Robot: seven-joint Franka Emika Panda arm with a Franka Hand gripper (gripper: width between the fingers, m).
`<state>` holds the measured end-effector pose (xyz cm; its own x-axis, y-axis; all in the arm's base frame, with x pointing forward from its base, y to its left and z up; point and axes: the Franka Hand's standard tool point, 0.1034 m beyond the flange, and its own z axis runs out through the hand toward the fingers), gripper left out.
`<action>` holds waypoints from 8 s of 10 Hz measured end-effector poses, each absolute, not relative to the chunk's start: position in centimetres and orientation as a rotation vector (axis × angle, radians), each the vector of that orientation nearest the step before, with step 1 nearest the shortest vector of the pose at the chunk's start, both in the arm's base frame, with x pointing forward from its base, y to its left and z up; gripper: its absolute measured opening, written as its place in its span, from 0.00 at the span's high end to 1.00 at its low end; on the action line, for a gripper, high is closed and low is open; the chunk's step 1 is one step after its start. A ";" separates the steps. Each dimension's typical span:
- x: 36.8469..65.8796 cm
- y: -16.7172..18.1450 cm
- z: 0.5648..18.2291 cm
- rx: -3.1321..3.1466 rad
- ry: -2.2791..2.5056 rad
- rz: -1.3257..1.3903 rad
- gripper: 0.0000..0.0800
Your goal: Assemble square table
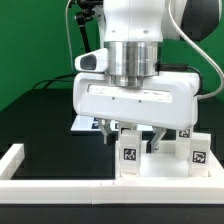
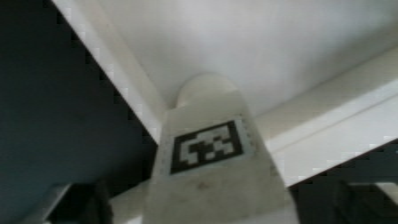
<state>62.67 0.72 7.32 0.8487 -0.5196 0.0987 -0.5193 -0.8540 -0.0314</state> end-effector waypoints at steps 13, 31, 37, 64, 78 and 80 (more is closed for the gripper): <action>62.4 0.8 7.0 -1.685 2.530 -0.044 0.64; 62.8 0.2 7.4 -2.826 1.298 -0.124 0.64; 62.4 -0.2 7.2 -2.273 2.061 -0.061 0.64; 62.1 1.5 6.9 -2.345 2.017 -0.079 0.64; 63.5 2.1 6.8 -1.391 2.656 -0.030 0.39; 63.3 2.0 6.8 -1.851 2.365 -0.071 0.25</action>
Offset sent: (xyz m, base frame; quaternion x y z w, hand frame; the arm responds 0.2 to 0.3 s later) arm 0.0000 0.0000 0.0000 0.0000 0.0000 0.1938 0.9810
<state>63.27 2.00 6.75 -0.2350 -0.9688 -0.0786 -0.9623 0.2432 -0.1216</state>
